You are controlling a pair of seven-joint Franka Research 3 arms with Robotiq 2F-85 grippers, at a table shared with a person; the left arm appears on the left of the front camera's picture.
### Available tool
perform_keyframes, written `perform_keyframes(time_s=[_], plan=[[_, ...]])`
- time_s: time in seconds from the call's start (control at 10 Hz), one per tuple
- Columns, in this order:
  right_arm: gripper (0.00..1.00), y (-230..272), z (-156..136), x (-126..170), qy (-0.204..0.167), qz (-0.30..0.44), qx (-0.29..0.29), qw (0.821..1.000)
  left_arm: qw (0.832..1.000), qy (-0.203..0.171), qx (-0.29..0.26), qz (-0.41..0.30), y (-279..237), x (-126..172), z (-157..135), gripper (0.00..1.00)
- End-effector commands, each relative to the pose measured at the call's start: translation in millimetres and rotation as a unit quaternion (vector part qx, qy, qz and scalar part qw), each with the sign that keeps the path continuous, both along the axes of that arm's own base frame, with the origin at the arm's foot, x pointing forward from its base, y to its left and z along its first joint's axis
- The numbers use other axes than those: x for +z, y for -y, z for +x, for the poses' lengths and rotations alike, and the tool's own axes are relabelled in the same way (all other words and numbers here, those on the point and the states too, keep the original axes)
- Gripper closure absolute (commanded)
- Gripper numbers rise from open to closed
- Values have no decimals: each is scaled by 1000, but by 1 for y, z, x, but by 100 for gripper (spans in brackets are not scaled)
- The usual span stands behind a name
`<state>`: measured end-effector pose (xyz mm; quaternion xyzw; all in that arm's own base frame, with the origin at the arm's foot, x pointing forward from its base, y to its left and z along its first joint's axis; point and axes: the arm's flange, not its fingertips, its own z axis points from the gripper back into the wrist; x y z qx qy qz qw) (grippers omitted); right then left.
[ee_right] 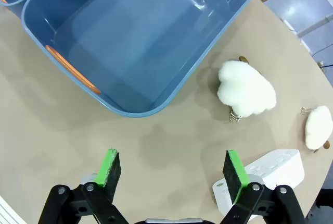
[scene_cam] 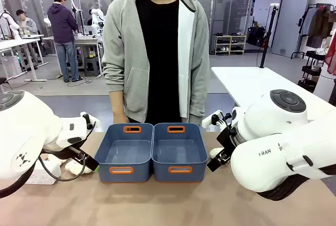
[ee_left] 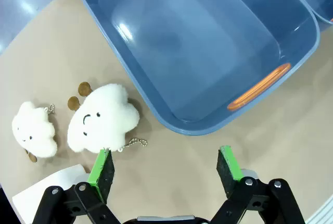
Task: Sort the digital clocks into the basket.
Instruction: Pick up the Digital clock from the table and place it into the empty Plastic storage basket.
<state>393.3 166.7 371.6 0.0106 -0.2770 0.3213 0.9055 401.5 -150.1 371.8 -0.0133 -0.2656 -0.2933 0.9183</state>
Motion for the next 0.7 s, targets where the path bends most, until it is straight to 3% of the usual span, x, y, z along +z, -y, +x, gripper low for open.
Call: perform_keyframes(time_s=[0.0,0.6], plan=[[0,0,0,0,0,0,0,1000,1000,0,0,0,0,0,0,0],[0,0,0,0,0,0,0,1000,1000,0,0,0,0,0,0,0]])
